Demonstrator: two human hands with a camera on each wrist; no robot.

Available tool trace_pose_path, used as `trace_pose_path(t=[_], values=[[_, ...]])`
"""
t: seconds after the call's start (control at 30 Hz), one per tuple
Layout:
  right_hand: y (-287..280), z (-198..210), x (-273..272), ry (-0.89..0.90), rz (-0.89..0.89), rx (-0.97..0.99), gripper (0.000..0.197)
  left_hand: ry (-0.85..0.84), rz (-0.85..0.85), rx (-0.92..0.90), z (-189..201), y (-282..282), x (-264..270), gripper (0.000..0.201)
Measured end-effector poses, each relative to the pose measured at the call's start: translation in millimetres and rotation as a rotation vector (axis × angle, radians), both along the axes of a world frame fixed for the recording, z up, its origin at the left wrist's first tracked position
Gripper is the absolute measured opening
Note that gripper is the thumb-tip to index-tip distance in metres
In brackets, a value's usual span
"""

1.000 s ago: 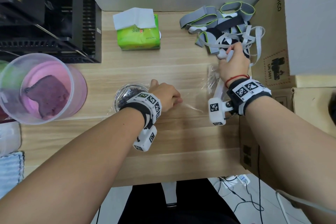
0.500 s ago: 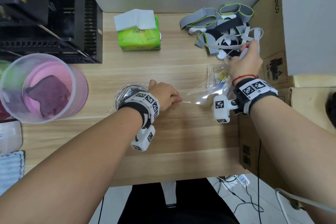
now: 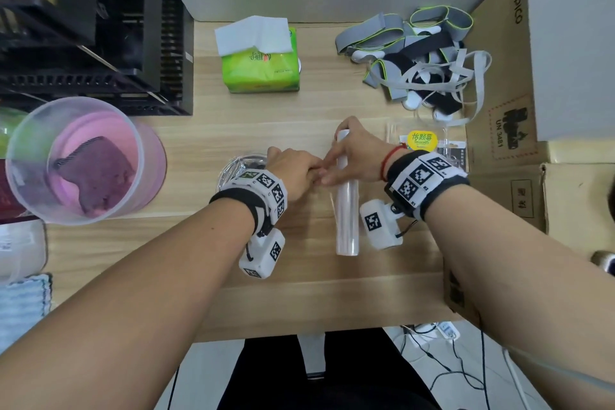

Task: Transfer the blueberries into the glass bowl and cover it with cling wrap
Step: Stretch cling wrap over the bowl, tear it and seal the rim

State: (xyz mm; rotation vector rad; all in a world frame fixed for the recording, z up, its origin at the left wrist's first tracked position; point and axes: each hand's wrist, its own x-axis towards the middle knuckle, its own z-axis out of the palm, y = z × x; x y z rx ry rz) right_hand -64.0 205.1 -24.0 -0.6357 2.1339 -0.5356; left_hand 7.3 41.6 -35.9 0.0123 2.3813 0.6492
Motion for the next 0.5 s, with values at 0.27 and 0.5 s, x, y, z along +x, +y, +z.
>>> trace_pose_path(t=[0.27,0.5], values=[[-6.1,-12.3,10.7,0.039,0.051,0.065,0.027,0.049,-0.036,-0.018,-0.1,5.6,0.3,0.031],[6.2,-34.4,1.4,0.222,-0.115,0.249,0.016,0.071,-0.165,-0.060,-6.9,-4.4,11.2,0.029]])
